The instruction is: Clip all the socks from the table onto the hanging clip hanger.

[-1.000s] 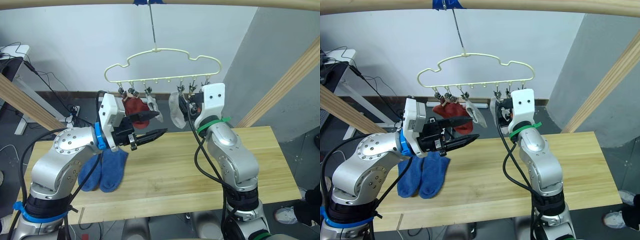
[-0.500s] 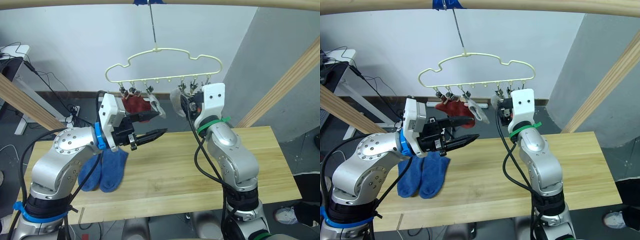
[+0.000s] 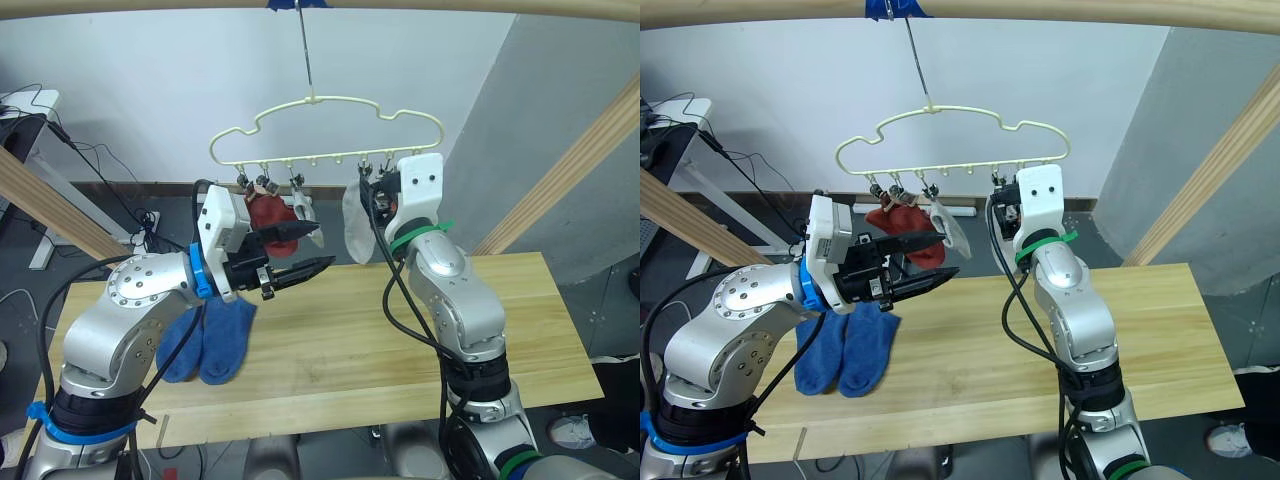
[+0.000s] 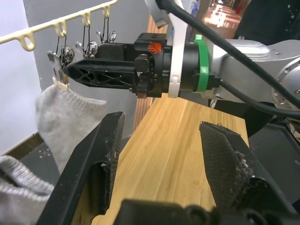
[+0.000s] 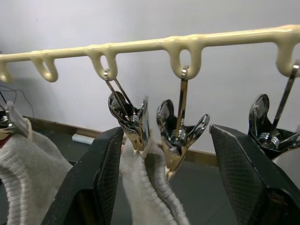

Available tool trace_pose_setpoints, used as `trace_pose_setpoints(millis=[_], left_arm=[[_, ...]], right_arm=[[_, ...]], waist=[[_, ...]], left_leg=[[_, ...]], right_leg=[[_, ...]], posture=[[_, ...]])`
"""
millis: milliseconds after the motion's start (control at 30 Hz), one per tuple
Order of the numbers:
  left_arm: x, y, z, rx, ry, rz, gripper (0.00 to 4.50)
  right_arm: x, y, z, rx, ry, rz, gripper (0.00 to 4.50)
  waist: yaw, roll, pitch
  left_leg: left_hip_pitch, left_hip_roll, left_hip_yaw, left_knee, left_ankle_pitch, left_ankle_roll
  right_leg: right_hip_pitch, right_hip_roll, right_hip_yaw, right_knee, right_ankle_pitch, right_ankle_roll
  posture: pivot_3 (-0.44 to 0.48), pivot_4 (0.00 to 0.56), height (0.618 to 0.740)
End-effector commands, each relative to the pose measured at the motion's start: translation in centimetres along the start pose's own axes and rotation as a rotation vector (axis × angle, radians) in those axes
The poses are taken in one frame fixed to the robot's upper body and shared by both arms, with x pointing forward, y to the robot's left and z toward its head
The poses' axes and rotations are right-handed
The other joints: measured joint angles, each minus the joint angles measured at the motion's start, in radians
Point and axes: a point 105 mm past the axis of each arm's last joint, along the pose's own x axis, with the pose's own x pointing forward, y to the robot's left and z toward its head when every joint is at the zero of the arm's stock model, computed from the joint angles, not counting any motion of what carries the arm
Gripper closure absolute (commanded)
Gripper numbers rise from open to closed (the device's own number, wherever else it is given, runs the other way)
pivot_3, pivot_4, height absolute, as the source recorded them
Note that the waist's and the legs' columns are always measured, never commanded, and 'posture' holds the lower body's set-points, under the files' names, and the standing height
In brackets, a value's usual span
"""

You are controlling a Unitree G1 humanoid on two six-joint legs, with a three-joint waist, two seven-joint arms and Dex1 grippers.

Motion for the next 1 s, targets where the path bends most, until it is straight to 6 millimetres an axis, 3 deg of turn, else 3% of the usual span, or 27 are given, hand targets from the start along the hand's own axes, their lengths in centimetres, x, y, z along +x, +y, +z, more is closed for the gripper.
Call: trace_pose_setpoints(millis=[33, 867, 1000], left_arm=[[0.0, -0.2, 0.8, 0.025, -0.023, -0.016, 1.7], [0.1, -0.3, 0.7, 0.025, -0.018, -0.018, 1.7], [0.0, -0.2, 0.7, 0.026, -0.017, -0.018, 1.7]], right_arm=[[0.0, 0.1, 1.5, -0.036, -0.065, 0.007, 1.43], [-1.8, 0.6, 0.6, -0.012, -0.006, 0.052, 1.43], [-1.8, 0.6, 0.4, -0.011, 0.001, 0.052, 2.35]], waist=[[0.0, 0.0, 0.0], [0.0, 0.0, 0.0], [0.0, 0.0, 0.0]], left_leg=[[0.0, 0.0, 0.0, 0.0, 0.0, 0.0], [0.0, 0.0, 0.0, 0.001, 0.0, 0.0], [0.0, 0.0, 0.0, 0.001, 0.0, 0.0]], right_leg=[[0.0, 0.0, 0.0, 0.0, 0.0, 0.0], [0.0, 0.0, 0.0, 0.001, 0.0, 0.0], [0.0, 0.0, 0.0, 0.001, 0.0, 0.0]], posture=[[-0.148, 0.248, 0.74], [-0.15, 0.25, 0.74], [-0.15, 0.248, 0.74]])
